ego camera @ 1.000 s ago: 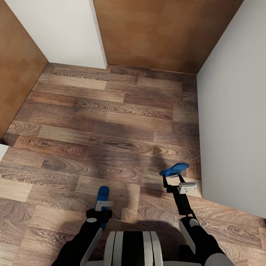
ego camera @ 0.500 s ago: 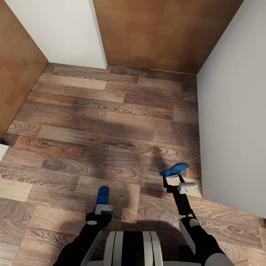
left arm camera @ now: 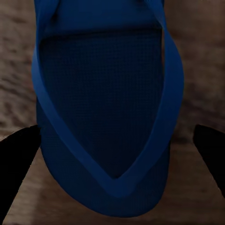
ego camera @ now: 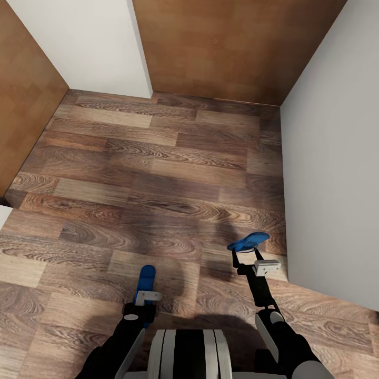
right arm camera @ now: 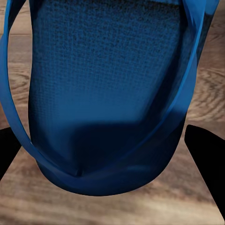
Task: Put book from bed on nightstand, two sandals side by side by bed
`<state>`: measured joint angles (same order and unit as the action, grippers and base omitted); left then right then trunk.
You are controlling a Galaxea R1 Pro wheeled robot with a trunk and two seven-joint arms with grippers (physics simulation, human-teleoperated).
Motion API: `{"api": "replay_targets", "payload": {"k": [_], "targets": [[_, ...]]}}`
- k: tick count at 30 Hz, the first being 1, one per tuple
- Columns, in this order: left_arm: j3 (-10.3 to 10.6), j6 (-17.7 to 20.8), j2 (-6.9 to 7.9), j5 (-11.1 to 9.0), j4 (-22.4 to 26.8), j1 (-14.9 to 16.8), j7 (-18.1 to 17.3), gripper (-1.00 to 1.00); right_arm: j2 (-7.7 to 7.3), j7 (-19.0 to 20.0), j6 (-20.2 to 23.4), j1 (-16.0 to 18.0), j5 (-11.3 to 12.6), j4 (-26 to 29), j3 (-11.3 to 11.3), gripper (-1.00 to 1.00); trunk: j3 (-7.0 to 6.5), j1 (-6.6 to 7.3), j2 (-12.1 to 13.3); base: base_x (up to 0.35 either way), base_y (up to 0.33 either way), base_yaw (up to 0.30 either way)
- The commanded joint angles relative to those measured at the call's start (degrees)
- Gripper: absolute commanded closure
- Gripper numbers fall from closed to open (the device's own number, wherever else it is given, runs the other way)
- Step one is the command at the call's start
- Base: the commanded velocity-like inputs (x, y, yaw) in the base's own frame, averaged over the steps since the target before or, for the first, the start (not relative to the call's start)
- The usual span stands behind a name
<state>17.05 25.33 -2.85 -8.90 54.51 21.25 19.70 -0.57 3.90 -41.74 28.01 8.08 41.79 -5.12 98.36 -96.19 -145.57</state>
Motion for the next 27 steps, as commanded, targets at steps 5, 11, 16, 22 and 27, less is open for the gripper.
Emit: {"api": "replay_targets", "payload": {"k": [5, 11, 16, 22, 27], "targets": [[0.2, 0.2, 0.03, -0.6, 0.1, 0.0, 0.5, 1.0, -0.05, 0.4, -0.2, 0.0, 0.6, 0.0, -0.2, 1.0, 0.03, 0.01, 0.0, 0.0, 0.0, 0.0], [0.2, 0.2, 0.03, -0.6, 0.1, 0.0, 0.6, 1.0, -0.04, 0.4, -0.2, 0.0, 0.6, 0.0, -0.2, 1.0, 0.03, 0.01, 0.0, 0.0, 0.0, 0.0], [0.2, 0.2, 0.03, -0.6, 0.1, 0.0, 0.6, 1.0, -0.01, 0.4, -0.2, 0.0, 0.6, 0.0, -0.2, 1.0, 0.03, 0.01, 0.0, 0.0, 0.0, 0.0], [0.2, 0.2, 0.03, -0.7, 0.2, 0.0, 0.5, 1.0, 0.03, 0.4, -0.2, 0.0, 0.6, 0.0, -0.2, 1.0, -0.2, 0.03, 0.0, 0.0, 0.0, 0.0], [0.2, 0.2, 0.03, -0.7, 0.3, 0.0, 0.5, 1.0, -0.01, 0.4, -0.2, 0.0, 0.6, 0.0, -0.2, 1.0, -0.2, 0.03, 0.0, 0.0, 0.0, 0.0]]}}
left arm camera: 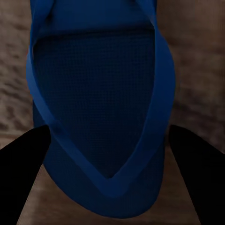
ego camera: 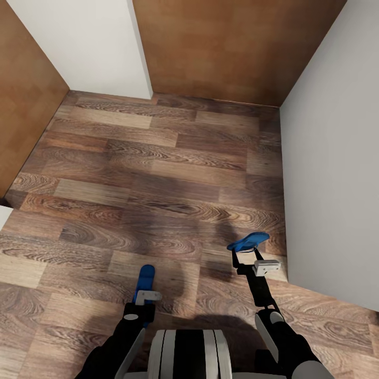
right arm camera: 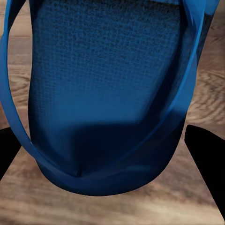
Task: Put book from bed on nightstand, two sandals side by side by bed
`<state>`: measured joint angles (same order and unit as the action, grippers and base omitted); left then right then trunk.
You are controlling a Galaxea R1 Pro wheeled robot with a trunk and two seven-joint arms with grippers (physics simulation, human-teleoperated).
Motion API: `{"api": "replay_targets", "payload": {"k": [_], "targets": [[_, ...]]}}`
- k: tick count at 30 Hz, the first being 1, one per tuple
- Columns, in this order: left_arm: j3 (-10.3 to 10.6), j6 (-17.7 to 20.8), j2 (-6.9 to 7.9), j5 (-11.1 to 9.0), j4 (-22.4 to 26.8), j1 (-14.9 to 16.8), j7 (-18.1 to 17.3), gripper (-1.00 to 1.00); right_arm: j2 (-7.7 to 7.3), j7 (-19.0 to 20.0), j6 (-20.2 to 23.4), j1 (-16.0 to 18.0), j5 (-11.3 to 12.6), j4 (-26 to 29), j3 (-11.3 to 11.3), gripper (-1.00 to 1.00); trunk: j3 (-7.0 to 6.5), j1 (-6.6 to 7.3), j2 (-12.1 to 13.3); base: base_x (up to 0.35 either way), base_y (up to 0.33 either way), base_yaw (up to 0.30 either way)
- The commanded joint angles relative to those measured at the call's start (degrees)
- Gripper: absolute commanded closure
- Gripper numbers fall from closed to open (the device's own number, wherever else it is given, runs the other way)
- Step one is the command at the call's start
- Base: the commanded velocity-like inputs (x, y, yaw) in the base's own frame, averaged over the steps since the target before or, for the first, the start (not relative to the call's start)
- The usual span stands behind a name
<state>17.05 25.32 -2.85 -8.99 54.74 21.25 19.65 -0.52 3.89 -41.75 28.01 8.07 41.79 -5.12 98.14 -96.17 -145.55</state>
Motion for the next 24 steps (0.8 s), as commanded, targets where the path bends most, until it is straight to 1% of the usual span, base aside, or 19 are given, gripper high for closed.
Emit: {"api": "replay_targets", "payload": {"k": [1, 17, 24], "targets": [[0.2, 0.2, 0.03, -0.6, 0.0, 0.0, 0.6, 1.0, -0.03, 0.4, -0.2, 0.0, 0.6, 0.0, -0.2, 1.0, -0.2, 0.03, 0.0, 0.0, 0.0, 0.0], [0.2, 0.2, 0.03, -0.6, 0.1, 0.0, 0.5, 1.0, -0.05, 0.4, -0.2, 0.0, 0.7, -0.1, -0.2, 1.0, -3.74, 0.45, 0.2, 0.0, 0.0, 0.0], [0.2, 0.2, 0.03, -0.7, 0.2, 0.0, 0.5, 1.0, -0.09, 0.4, -0.2, 0.0, 1.0, -4.8, -0.1, 1.0, -5.29, 0.63, 0.3, 0.0, 0.0, 0.0]]}}
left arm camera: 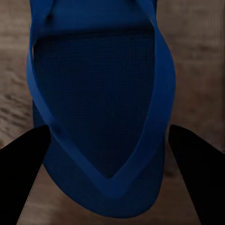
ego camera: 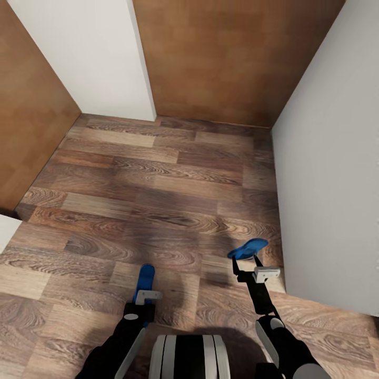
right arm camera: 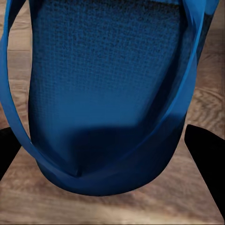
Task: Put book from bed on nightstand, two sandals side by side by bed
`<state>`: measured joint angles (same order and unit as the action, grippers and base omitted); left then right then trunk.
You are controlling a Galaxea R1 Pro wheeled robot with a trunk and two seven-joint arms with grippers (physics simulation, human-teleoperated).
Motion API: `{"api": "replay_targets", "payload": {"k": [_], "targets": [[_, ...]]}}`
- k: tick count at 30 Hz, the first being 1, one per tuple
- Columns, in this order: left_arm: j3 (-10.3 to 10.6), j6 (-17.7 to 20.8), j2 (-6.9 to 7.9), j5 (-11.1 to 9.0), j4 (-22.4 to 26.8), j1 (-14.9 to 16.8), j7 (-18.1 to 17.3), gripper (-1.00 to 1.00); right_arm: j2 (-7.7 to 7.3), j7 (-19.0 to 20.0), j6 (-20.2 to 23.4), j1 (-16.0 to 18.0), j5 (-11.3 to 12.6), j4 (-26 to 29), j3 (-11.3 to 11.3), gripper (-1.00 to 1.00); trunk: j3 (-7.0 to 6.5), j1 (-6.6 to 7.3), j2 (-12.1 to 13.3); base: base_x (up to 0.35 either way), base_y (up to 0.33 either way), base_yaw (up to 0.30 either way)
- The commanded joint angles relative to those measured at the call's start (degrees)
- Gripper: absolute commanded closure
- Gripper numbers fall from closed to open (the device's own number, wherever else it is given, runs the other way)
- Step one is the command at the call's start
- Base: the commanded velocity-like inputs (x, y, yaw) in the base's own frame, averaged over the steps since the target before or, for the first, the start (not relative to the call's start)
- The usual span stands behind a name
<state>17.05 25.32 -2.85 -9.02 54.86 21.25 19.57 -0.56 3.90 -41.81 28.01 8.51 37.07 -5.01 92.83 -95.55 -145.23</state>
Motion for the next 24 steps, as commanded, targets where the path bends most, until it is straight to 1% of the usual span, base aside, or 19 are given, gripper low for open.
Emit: {"api": "replay_targets", "payload": {"k": [1, 24], "targets": [[0.2, 0.2, 0.03, -0.6, 0.1, 0.0, 0.6, 1.0, -0.05, 0.4, -0.2, 0.0, 0.7, -0.4, -0.2, 1.0, -0.2, 0.03, 0.0, 0.0, 0.0, 0.0], [0.3, 0.2, 0.03, -0.7, 0.3, 0.0, 0.3, 1.0, 0.04, 0.4, -0.3, -0.1, 0.9, -1.0, -0.2, 1.0, -5.3, 0.62, 0.3, 0.0, 0.0, 0.0]]}}
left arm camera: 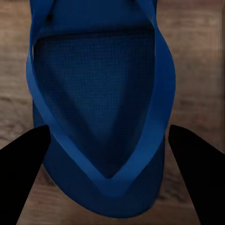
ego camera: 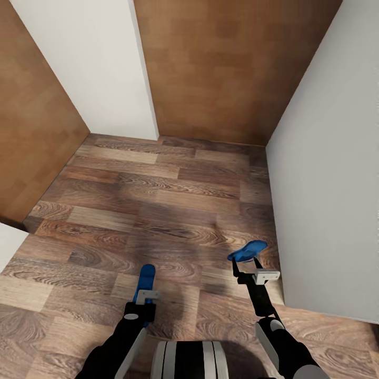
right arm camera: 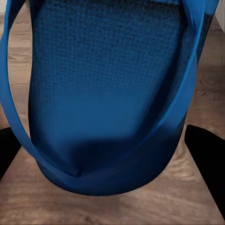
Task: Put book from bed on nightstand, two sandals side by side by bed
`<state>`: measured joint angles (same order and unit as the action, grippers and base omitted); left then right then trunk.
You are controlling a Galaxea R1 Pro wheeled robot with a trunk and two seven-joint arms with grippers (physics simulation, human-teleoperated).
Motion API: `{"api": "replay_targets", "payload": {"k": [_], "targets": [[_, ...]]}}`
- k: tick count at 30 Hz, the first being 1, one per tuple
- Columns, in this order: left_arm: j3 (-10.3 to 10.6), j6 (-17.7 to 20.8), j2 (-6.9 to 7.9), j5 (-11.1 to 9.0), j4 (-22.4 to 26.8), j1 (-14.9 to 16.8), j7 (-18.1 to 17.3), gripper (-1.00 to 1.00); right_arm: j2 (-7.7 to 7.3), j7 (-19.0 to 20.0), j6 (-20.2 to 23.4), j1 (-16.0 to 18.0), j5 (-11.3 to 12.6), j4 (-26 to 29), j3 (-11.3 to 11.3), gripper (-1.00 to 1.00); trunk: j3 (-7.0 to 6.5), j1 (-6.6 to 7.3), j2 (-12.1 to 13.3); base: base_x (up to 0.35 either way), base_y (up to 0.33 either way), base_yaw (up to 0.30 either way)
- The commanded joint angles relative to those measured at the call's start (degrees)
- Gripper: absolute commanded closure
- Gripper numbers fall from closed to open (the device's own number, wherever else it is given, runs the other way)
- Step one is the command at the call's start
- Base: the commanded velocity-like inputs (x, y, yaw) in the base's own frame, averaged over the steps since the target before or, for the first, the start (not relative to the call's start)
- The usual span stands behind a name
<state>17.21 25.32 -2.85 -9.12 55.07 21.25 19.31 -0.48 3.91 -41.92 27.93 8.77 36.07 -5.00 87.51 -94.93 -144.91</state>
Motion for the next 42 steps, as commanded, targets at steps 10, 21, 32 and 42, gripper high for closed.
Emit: {"api": "replay_targets", "payload": {"k": [10, 21, 32, 42], "targets": [[0.2, 0.2, 0.03, -0.8, 0.1, 0.0, 0.4, 1.0, -0.05, 0.4, -0.2, 0.0, 0.7, -0.1, -0.3, 1.0, -2.19, 0.26, 0.1, 0.0, 0.0, 0.0], [0.0, 0.3, 0.1, -0.8, 0.2, 0.0, -7.7, 1.0, 0.3, 0.7, 3.4, 0.0, 0.3, 0.1, -0.7, 1.0, -4.63, 0.55, 0.3, 0.0, 0.0, 0.0], [-0.1, 0.4, 0.29, -0.9, 3.0, 0.0, -10.1, 1.0, 0.27, 0.7, 16.5, 0.0, 0.0, 0.9, -0.6, 1.0, -7.06, 0.83, 0.4, 0.0, 0.0, 0.0], [-0.1, 0.5, 0.34, -0.9, 3.3, 0.0, -10.1, 1.0, 0.28, 0.7, 16.6, 0.0, -0.1, 0.9, -0.6, 1.0, -9.28, 1.09, 0.6, 0.0, 0.0, 0.0]]}}
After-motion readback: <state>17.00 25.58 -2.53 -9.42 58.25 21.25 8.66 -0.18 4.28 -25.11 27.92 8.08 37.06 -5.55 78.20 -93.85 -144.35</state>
